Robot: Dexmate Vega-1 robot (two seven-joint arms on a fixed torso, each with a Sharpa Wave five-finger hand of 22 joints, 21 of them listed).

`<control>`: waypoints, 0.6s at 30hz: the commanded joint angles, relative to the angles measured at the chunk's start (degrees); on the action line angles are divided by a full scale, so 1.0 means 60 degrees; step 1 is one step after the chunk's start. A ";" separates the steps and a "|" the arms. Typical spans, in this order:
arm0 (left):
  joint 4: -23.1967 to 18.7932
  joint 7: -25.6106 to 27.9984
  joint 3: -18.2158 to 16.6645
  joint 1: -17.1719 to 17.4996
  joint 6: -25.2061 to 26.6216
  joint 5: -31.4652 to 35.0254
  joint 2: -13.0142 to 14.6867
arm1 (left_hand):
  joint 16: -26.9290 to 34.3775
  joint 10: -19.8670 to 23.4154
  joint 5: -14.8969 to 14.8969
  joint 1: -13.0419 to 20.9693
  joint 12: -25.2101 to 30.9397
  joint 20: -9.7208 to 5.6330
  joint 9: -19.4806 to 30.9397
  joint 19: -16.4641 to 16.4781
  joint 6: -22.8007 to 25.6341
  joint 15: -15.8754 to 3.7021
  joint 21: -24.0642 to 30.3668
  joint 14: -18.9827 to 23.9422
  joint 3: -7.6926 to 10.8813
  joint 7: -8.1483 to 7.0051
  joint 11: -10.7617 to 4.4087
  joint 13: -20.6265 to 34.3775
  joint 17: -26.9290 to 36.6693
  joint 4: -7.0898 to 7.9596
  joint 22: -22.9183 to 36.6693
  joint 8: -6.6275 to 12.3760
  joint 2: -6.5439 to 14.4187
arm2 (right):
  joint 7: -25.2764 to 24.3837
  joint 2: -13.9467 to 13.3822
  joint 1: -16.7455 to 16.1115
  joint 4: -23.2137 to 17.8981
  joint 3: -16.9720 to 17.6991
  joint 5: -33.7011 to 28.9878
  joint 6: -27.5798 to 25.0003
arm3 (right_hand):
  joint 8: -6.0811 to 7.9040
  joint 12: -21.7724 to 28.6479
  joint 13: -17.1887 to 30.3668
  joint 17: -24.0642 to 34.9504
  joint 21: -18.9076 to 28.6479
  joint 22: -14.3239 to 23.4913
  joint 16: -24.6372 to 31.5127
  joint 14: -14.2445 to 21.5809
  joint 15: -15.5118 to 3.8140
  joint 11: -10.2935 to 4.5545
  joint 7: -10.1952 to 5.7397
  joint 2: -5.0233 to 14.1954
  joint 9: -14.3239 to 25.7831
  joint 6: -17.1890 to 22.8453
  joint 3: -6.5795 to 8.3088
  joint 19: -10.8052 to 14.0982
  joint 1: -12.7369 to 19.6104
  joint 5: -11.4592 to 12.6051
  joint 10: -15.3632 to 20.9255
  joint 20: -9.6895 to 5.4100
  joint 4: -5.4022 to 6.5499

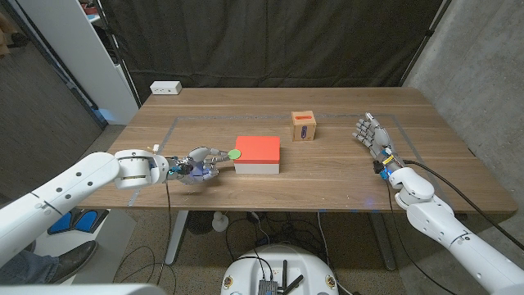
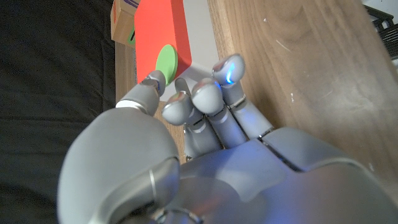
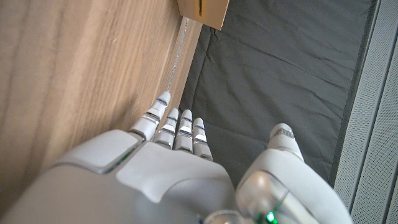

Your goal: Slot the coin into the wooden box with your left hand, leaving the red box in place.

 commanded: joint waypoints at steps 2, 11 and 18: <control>0.0172 0.0105 0.0216 -0.0203 0.0123 -0.0212 0.0035 | -0.0101 0.0047 0.0011 -0.0039 -0.0126 -0.0207 0.0004 0.0036 0.0062 0.0003 -0.0020 -0.0044 0.0123 -0.0001 0.0007 0.0022 0.0003 -0.0042 -0.0025 0.0096 0.0065 | -0.0045 -0.0051 -0.0050 -0.0056 0.0025 -0.0013 -0.0028 | 0.0026 0.0073 0.0038 0.0013 -0.0043 0.0009 0.0066 0.0042 0.0033 0.0015 -0.0008 0.0086 0.0048 0.0069 0.0020 0.0103 -0.0001 -0.0004 0.0089 -0.0010 -0.0050; 0.0330 -0.0032 0.0491 -0.0517 0.0237 -0.0049 -0.0004 | -0.0148 0.0019 0.0003 -0.0076 -0.0215 -0.0206 -0.0050 0.0081 0.0060 -0.0004 0.0009 -0.0019 0.0164 0.0001 0.0010 0.0067 0.0051 -0.0046 -0.0103 0.0136 0.0059 | -0.0080 -0.0043 -0.0062 -0.0059 0.0042 0.0031 -0.0087 | 0.0018 0.0072 0.0040 0.0011 -0.0052 0.0009 0.0070 0.0056 0.0038 0.0027 -0.0002 0.0091 0.0048 0.0067 0.0020 0.0118 0.0002 -0.0004 0.0100 -0.0001 -0.0051; 0.0307 -0.0142 0.0538 -0.0575 0.0189 0.0059 -0.0020 | -0.0180 0.0048 -0.0004 -0.0097 -0.0245 -0.0206 -0.0110 0.0036 0.0116 -0.0005 -0.0043 0.0015 0.0157 -0.0027 0.0013 0.0126 0.0063 -0.0058 -0.0270 0.0175 0.0031 | -0.0151 -0.0061 -0.0099 -0.0102 0.0057 0.0002 -0.0102 | 0.0017 0.0073 0.0041 0.0009 -0.0057 0.0010 0.0070 0.0060 0.0039 0.0026 -0.0002 0.0092 0.0048 0.0078 0.0018 0.0134 0.0005 -0.0005 0.0117 0.0006 -0.0054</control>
